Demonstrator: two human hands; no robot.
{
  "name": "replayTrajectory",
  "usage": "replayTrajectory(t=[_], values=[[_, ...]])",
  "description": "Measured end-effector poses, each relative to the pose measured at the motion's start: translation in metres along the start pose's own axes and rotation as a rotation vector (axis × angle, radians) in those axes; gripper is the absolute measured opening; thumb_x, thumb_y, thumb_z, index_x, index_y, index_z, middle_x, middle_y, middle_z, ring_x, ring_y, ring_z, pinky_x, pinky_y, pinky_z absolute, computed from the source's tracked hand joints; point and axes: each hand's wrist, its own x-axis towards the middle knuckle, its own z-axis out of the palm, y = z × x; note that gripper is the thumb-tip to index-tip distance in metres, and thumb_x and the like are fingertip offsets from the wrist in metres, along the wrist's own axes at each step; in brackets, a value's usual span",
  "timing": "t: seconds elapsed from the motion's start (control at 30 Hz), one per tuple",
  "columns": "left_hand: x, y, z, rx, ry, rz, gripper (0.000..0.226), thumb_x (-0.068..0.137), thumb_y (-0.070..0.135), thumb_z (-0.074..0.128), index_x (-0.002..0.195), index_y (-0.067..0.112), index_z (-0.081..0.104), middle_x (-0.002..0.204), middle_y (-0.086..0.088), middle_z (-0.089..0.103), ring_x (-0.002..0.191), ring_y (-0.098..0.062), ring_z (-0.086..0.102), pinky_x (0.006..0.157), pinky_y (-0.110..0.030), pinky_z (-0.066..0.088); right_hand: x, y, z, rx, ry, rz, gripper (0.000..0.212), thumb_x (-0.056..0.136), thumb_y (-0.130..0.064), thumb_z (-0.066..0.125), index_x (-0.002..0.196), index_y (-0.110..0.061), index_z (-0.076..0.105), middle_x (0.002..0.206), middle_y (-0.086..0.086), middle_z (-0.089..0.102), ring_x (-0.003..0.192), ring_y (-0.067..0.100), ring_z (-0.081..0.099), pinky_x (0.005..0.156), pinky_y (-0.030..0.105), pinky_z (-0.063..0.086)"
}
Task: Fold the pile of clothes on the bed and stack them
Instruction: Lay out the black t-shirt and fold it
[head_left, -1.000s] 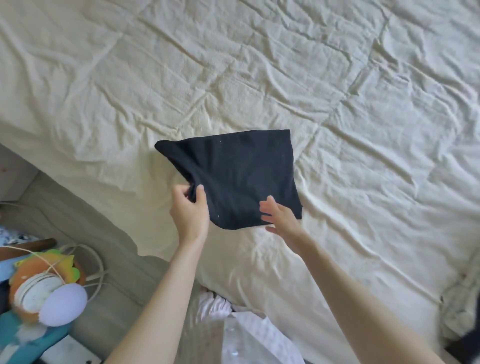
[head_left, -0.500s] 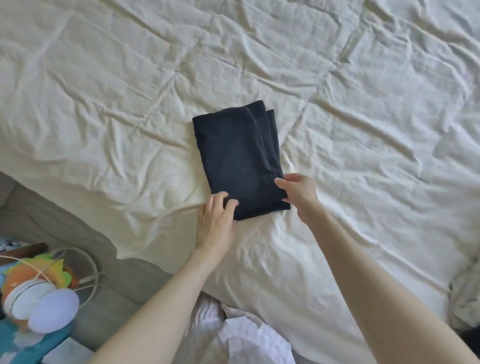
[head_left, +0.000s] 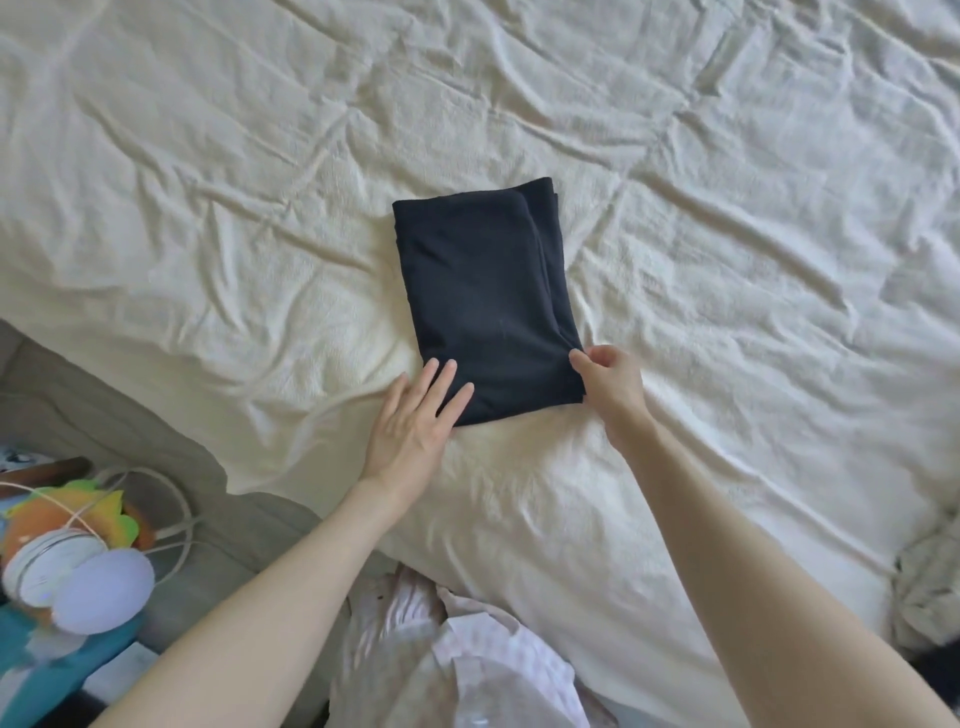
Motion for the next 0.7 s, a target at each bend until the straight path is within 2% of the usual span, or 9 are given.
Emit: replayTrajectory(t=[0.07,0.13,0.2,0.33,0.4,0.47,0.5,0.63,0.7], values=[[0.001,-0.003,0.0,-0.003,0.03,0.02,0.072,0.055,-0.01,0.08,0.122,0.01,0.063,0.131,-0.015,0.057,0.121,-0.032,0.054,0.099,-0.047,0.045,0.0,-0.001,0.001,0.058,-0.091,0.044,0.025,0.087,-0.03,0.063,0.088,-0.006,0.055,0.086,0.003,0.061,0.08,0.016,0.058,0.072,0.03,0.049],[0.002,-0.006,-0.001,-0.067,0.086,0.038,0.063,0.059,-0.015,0.077,0.117,0.005,0.066,0.127,-0.018,0.059,0.117,-0.035,0.056,0.096,-0.049,0.047,-0.002,-0.003,-0.001,0.17,-0.149,0.111,0.027,0.087,-0.024,0.067,0.101,-0.003,0.059,0.104,0.01,0.066,0.092,0.02,0.065,0.083,0.037,0.055],[0.002,-0.008,-0.003,-0.242,0.096,0.034,0.052,0.07,-0.02,0.066,0.117,0.0,0.063,0.129,-0.019,0.057,0.121,-0.037,0.052,0.1,-0.049,0.043,-0.008,-0.005,-0.003,0.261,-0.184,0.148,0.011,0.088,-0.017,0.066,0.091,-0.007,0.063,0.102,0.01,0.068,0.088,0.018,0.067,0.079,0.032,0.056],[-0.014,-0.014,-0.011,-0.686,-0.05,-0.191,0.039,0.092,-0.006,0.042,0.125,0.009,0.057,0.141,0.0,0.048,0.136,-0.015,0.037,0.104,-0.021,0.031,-0.028,0.001,-0.01,0.258,-0.219,0.248,0.011,0.087,-0.016,0.066,0.094,-0.007,0.063,0.1,0.005,0.068,0.09,0.019,0.067,0.067,0.028,0.056],[-0.025,-0.017,-0.019,-0.799,-0.206,-0.264,0.037,0.094,0.001,0.041,0.123,0.017,0.058,0.13,0.0,0.058,0.124,-0.015,0.05,0.098,-0.018,0.034,-0.043,0.01,-0.016,0.24,-0.216,0.316,0.014,0.086,-0.013,0.067,0.095,-0.004,0.062,0.101,0.008,0.067,0.091,0.022,0.067,0.065,0.03,0.057],[-0.036,-0.019,-0.025,-0.862,-0.325,-0.299,0.033,0.094,0.007,0.044,0.115,0.026,0.062,0.109,-0.002,0.065,0.098,-0.018,0.06,0.093,-0.031,0.044,-0.061,0.022,-0.024,0.213,-0.225,0.397,0.021,0.083,-0.012,0.07,0.097,0.001,0.061,0.099,0.011,0.068,0.087,0.024,0.069,0.06,0.029,0.057],[-0.042,-0.02,-0.028,-0.879,-0.357,-0.307,0.03,0.094,0.009,0.047,0.109,0.028,0.064,0.104,0.001,0.067,0.094,-0.016,0.061,0.091,-0.034,0.046,-0.07,0.029,-0.028,0.186,-0.238,0.428,0.024,0.082,-0.013,0.073,0.097,0.002,0.062,0.098,0.012,0.069,0.085,0.025,0.07,0.059,0.028,0.056],[-0.06,-0.019,-0.035,-1.02,-0.37,-0.336,0.03,0.091,0.011,0.056,0.084,0.039,0.065,0.087,0.019,0.07,0.089,0.004,0.063,0.085,-0.024,0.047,-0.095,0.043,-0.042,0.108,-0.282,0.452,0.024,0.079,-0.02,0.076,0.085,-0.004,0.059,0.087,0.007,0.068,0.077,0.024,0.068,0.06,0.028,0.052],[-0.06,-0.02,-0.039,-1.078,-0.349,-0.359,0.031,0.09,0.011,0.057,0.083,0.04,0.065,0.084,0.019,0.071,0.087,0.003,0.064,0.085,-0.025,0.048,-0.098,0.037,-0.043,0.113,-0.251,0.407,0.024,0.081,-0.024,0.073,0.085,-0.006,0.058,0.081,0.005,0.065,0.069,0.02,0.063,0.058,0.026,0.05]])
